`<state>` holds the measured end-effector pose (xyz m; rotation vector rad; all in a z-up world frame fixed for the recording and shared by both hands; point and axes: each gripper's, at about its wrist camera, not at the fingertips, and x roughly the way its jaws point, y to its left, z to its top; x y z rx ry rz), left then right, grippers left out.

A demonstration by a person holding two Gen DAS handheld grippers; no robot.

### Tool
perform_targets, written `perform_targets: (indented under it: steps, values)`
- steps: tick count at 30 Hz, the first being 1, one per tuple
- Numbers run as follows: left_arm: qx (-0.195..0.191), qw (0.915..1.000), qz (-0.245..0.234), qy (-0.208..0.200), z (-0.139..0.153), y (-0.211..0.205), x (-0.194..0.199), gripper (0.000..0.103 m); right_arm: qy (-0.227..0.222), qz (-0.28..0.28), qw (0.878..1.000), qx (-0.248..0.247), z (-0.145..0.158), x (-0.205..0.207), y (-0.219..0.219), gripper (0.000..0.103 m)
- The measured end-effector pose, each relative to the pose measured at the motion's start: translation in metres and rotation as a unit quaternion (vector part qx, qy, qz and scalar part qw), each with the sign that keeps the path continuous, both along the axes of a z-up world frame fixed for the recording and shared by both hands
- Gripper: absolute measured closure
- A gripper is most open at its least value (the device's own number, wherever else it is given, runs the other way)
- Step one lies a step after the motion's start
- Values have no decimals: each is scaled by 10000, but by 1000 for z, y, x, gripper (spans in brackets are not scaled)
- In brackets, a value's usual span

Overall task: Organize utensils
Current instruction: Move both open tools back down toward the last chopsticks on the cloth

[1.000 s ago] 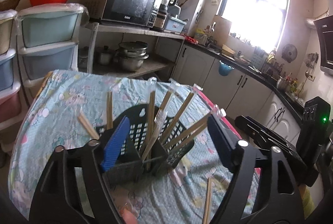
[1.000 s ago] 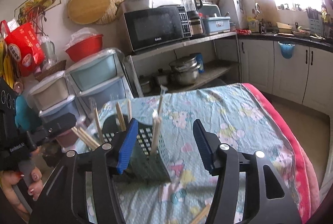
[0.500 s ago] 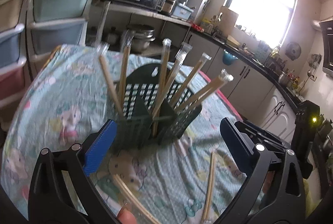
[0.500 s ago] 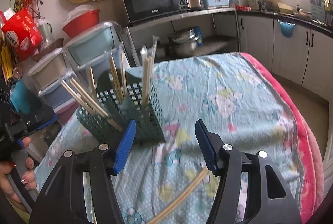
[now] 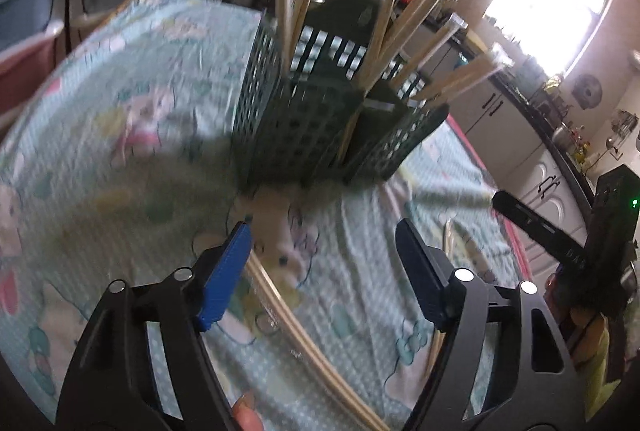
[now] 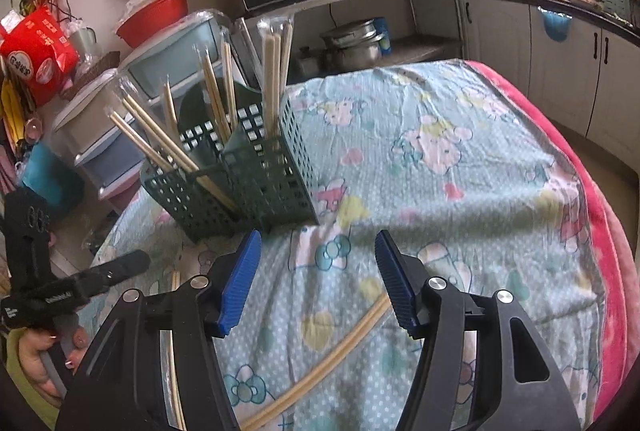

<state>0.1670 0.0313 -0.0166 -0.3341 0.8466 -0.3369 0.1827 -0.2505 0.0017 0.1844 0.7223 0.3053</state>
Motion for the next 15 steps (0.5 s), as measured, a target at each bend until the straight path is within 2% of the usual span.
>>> perform_targets:
  steps: [3,9,15]
  values:
    - [0,9997,-12,229,-11,-1,-2,41,108,36,9999,-17,-6,0,-1,50]
    - [48,9979,75,646,-31,0,1,42,433,4,9990,-74,-19,4,-3,52]
    - [-40,9961,204,861,-43,8,12,42,912,-163,9957,-27,-41,16,-13,52]
